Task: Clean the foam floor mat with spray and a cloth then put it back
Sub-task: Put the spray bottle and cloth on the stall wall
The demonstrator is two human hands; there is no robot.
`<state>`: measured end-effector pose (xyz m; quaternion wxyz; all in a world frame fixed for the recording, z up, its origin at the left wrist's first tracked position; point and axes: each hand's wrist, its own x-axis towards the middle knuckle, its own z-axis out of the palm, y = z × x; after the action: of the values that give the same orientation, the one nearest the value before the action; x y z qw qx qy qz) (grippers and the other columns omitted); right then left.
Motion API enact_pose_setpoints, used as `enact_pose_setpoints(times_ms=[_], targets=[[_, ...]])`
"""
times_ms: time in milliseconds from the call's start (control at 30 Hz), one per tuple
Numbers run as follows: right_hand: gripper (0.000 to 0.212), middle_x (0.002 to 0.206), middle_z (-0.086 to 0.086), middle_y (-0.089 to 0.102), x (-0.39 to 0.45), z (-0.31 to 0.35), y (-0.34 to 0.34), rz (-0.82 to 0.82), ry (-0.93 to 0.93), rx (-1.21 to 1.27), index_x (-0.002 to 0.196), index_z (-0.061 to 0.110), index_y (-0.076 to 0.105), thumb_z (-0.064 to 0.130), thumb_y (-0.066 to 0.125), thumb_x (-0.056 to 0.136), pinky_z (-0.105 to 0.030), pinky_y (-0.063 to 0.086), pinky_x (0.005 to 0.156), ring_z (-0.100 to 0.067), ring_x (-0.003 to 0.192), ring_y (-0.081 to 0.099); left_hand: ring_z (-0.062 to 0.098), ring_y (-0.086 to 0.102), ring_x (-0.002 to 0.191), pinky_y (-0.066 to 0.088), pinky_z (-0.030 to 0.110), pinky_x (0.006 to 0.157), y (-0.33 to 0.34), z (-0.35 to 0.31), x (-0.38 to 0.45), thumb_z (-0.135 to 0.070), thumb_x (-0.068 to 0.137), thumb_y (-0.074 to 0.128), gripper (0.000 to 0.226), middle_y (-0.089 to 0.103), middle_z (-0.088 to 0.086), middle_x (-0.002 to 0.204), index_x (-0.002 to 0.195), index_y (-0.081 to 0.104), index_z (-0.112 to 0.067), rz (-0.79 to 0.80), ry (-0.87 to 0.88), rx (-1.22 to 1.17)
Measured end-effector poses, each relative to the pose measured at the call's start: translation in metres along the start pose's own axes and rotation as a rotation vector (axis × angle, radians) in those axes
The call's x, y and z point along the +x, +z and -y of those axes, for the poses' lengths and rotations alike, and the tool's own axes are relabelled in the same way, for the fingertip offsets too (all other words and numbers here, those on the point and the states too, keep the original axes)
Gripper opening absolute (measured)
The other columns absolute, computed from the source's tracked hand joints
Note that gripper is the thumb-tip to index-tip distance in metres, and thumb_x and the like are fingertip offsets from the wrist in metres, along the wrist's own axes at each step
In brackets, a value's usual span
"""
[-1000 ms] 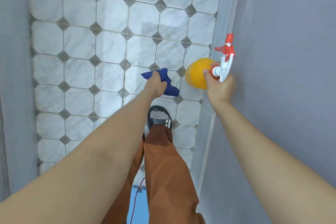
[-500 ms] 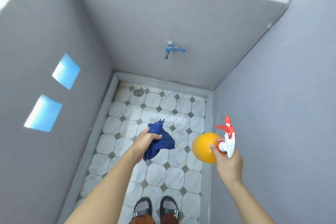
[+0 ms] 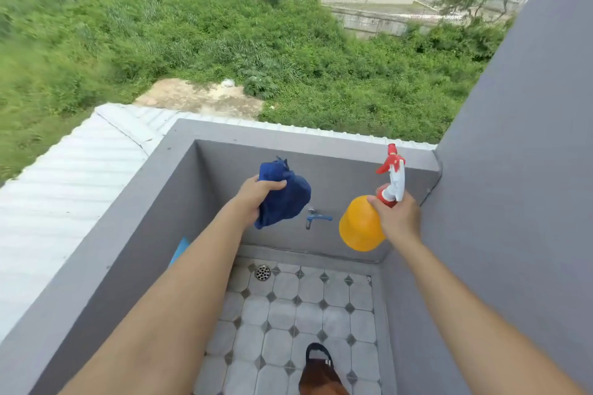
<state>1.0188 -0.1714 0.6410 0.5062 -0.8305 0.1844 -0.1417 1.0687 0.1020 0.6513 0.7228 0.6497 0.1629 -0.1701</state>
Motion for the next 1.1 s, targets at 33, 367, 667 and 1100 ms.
enact_pose_setpoints(times_ms=[33, 367, 667, 1100], targets=[[0.021, 0.089, 0.000, 0.066, 0.018, 0.012, 0.006, -0.008, -0.026, 0.006, 0.099, 0.016, 0.068, 0.022, 0.077, 0.081, -0.028, 0.041, 0.073, -0.024, 0.085, 0.061, 0.028, 0.063, 0.100, 0.051, 0.047, 0.093, 0.000, -0.018, 0.013, -0.015, 0.075, 0.074, 0.042, 0.067, 0.010, 0.109, 0.113, 0.058, -0.010, 0.001, 0.055, 0.019], [0.023, 0.089, 0.001, 0.063, 0.224, 0.075, 0.081, 0.008, -0.084, 0.029, 0.103, 0.011, 0.062, 0.020, 0.073, 0.086, -0.026, 0.035, 0.071, -0.021, 0.084, 0.056, 0.023, 0.061, 0.107, 0.049, 0.036, 0.087, 0.012, -0.116, 0.188, -0.005, 0.082, 0.055, 0.040, 0.066, 0.004, 0.114, 0.119, 0.060, -0.021, 0.027, 0.169, 0.145], [0.024, 0.090, -0.003, 0.062, 0.320, 0.077, 0.145, -0.056, 0.032, -0.053, 0.106, 0.009, 0.057, 0.021, 0.068, 0.088, -0.031, 0.038, 0.069, -0.027, 0.084, 0.055, 0.018, 0.061, 0.100, 0.048, 0.034, 0.085, 0.025, -0.122, 0.298, -0.011, 0.081, 0.054, 0.029, 0.065, -0.003, 0.105, 0.109, 0.062, -0.014, 0.225, 0.109, 0.273], [0.021, 0.084, 0.011, 0.062, 0.323, 0.055, 0.167, -0.126, 0.142, -0.055, 0.108, 0.015, 0.059, 0.029, 0.055, 0.093, -0.023, 0.041, 0.063, -0.007, 0.080, 0.060, 0.019, 0.067, 0.097, 0.055, 0.039, 0.083, 0.061, -0.086, 0.362, -0.006, 0.082, 0.062, 0.028, 0.069, 0.004, 0.107, 0.109, 0.054, -0.012, 0.428, -0.047, 0.251]])
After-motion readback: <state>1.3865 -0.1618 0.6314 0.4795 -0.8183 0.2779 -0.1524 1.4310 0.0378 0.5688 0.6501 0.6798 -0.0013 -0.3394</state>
